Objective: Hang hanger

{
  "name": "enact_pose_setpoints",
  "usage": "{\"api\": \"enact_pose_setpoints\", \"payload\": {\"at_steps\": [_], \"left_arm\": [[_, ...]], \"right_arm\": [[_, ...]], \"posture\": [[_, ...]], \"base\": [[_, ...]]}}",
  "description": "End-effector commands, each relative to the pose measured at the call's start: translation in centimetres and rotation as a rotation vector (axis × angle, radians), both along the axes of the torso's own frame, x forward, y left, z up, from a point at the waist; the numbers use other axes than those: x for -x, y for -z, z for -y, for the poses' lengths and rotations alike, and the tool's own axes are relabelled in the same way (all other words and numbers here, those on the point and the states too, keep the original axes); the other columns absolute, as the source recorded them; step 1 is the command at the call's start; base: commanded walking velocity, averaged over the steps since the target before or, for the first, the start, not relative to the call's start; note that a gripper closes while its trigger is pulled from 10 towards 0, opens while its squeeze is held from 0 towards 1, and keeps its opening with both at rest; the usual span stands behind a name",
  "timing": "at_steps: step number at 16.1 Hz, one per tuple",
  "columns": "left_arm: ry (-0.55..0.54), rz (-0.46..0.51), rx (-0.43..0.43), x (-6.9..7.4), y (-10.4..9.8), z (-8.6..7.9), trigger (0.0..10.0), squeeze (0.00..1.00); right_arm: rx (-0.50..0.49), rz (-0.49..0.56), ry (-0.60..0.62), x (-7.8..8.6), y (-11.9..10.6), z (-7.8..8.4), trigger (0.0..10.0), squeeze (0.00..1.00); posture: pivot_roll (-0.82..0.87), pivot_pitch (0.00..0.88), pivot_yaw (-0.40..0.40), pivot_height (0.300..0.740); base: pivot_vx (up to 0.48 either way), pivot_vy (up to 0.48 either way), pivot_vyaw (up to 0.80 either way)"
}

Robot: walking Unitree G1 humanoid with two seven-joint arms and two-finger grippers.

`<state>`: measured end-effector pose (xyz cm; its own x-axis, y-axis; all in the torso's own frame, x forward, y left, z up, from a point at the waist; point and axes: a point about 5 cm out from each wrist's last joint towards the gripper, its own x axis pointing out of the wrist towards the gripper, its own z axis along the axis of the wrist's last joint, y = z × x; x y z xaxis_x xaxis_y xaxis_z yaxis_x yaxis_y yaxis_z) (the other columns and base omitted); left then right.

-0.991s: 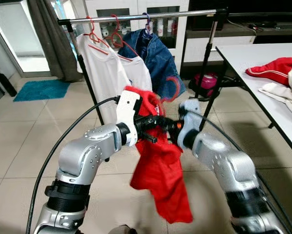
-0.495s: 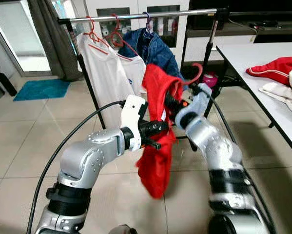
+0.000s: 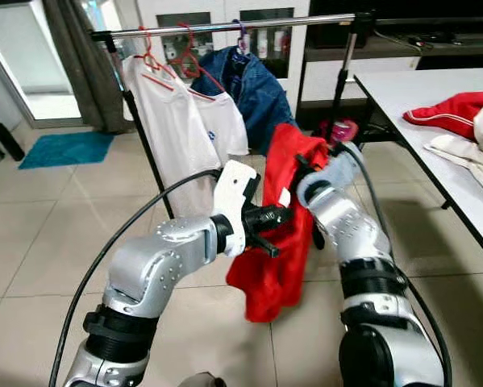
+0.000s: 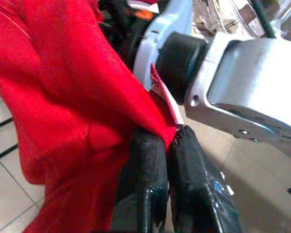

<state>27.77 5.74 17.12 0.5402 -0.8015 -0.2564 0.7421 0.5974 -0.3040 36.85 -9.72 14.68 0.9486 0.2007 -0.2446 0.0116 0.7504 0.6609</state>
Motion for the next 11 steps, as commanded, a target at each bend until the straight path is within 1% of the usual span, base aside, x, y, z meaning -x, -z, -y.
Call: {"api": "enact_pose_setpoints", "payload": {"at_steps": [1,2,3,4,5,6,7,8,10,11], "left_arm": [[-0.015,0.063,-0.024,-0.2,-0.7,-0.6,0.0,0.0],[-0.044,0.09,-0.058,-0.7,-0.8,-1.3,0.0,0.0],[-0.064,0.102,-0.089,-1.1,-0.8,-2.0,0.0,0.0],[-0.058,0.1,-0.104,-1.1,-0.8,-2.2,0.0,0.0],[-0.039,0.096,-0.108,-0.8,-0.6,-2.1,0.0,0.0],[-0.044,0.101,-0.104,-0.7,-0.6,-2.1,0.0,0.0],[-0.162,0.161,-0.108,-2.1,-1.2,-3.0,0.0,0.0],[-0.222,0.212,-0.116,-3.0,-1.8,-3.6,0.0,0.0],[-0.317,0.289,-0.136,-4.7,-3.0,-5.1,0.0,0.0],[-0.333,0.304,-0.142,-4.9,-3.2,-5.4,0.0,0.0]], "right_arm": [[0.116,0.082,-0.067,-0.4,-1.2,-0.6,10.0,0.0],[0.088,0.073,-0.054,-0.5,-1.1,-0.5,10.0,0.0],[-0.023,0.031,-0.008,-0.6,-1.0,-0.3,10.0,0.0],[-0.095,0.002,0.017,-0.7,-0.8,-0.2,10.0,0.0],[-0.123,-0.013,0.024,-0.8,-0.6,-0.1,10.0,0.0],[-0.122,-0.016,0.018,-0.8,-0.5,-0.1,10.0,0.0],[-0.087,0.007,-0.054,-0.4,-0.6,-0.7,10.0,0.0],[-0.057,0.015,-0.095,0.0,-0.6,-1.0,10.0,0.0],[0.047,0.028,-0.201,1.1,-0.1,-1.2,10.0,0.0],[0.076,0.034,-0.229,1.4,0.0,-1.3,10.0,0.0]], "posture": [[-0.09,0.0,0.086,0.719],[-0.09,0.0,0.085,0.719],[-0.09,0.0,0.08,0.719],[-0.09,0.0,0.079,0.719],[-0.09,0.0,0.077,0.719],[-0.09,0.0,0.075,0.719],[-0.09,0.0,0.073,0.719],[-0.09,0.0,0.073,0.719],[-0.09,0.0,0.073,0.719],[-0.1,0.0,0.073,0.719]], "base": [[0.0,0.0,0.0],[0.0,0.0,0.0],[0.0,0.0,0.0],[0.0,0.0,0.0],[0.0,0.0,0.0],[0.0,0.0,0.0],[0.0,0.0,0.0],[0.0,0.0,0.0],[0.0,0.0,0.0],[0.0,0.0,0.0]]}}
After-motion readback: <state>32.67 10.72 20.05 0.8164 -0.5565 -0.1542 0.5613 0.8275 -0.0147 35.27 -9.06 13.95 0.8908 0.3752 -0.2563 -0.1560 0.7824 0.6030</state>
